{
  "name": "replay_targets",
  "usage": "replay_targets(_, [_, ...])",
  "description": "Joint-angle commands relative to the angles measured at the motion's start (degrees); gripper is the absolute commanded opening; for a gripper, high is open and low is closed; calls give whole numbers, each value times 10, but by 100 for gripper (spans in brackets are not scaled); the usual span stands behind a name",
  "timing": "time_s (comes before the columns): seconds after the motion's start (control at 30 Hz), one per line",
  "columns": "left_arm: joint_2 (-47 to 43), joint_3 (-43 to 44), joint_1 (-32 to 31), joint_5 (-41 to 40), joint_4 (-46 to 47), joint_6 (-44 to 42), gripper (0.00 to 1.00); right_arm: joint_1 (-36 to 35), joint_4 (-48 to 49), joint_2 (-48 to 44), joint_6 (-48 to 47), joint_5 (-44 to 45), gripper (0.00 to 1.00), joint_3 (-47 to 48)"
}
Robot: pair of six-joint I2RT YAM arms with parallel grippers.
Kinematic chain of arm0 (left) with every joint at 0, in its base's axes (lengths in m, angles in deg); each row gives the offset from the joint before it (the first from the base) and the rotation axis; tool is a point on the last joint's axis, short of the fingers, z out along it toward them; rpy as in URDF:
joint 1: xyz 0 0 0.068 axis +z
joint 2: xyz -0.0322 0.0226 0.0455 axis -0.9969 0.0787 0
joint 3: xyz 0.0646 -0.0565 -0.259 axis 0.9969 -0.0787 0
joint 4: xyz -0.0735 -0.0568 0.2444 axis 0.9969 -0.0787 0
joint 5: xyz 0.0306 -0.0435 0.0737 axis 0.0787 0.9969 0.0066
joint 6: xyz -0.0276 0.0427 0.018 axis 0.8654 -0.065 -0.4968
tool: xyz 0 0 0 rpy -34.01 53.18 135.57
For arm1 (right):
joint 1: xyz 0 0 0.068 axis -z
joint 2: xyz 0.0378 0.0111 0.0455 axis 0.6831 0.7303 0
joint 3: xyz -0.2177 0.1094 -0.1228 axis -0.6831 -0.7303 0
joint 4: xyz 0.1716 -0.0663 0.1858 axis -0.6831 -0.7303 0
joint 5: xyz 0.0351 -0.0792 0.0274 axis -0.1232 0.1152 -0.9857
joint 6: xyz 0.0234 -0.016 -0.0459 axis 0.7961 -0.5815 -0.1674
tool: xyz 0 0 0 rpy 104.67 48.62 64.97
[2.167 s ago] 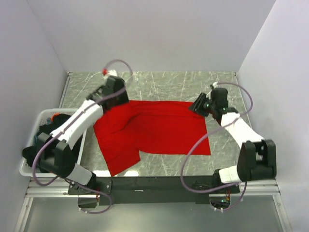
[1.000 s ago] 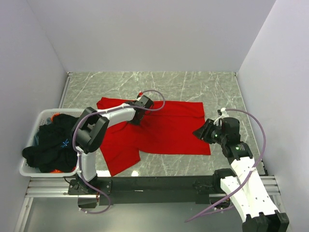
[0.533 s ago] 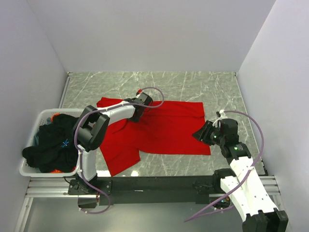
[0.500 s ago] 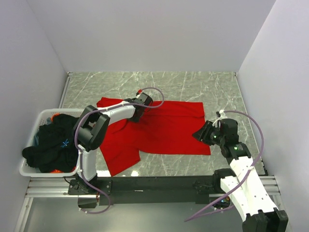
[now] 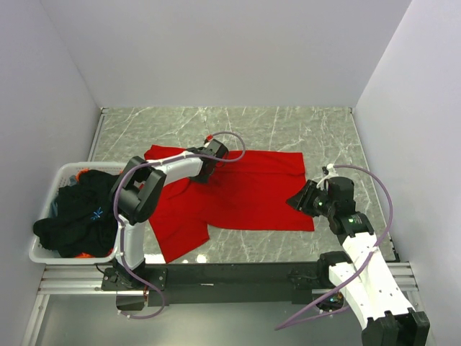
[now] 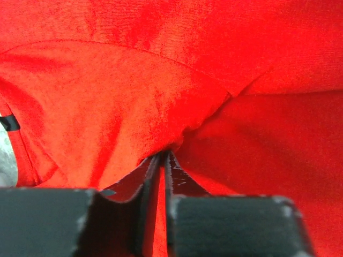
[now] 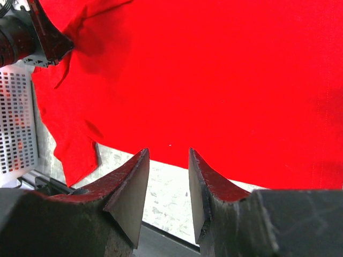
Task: Fold and stack the t-shirts
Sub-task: Fold the tshirt
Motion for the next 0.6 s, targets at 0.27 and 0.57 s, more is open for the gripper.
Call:
replay_targets(0.27, [-37,33,1,45,-44,1,1,-2,19,-2,4,-5,42,0])
replay_targets(0.57, [-65,48,1,129,-95,17,2,-2,13,-2,-4,-1,42,10])
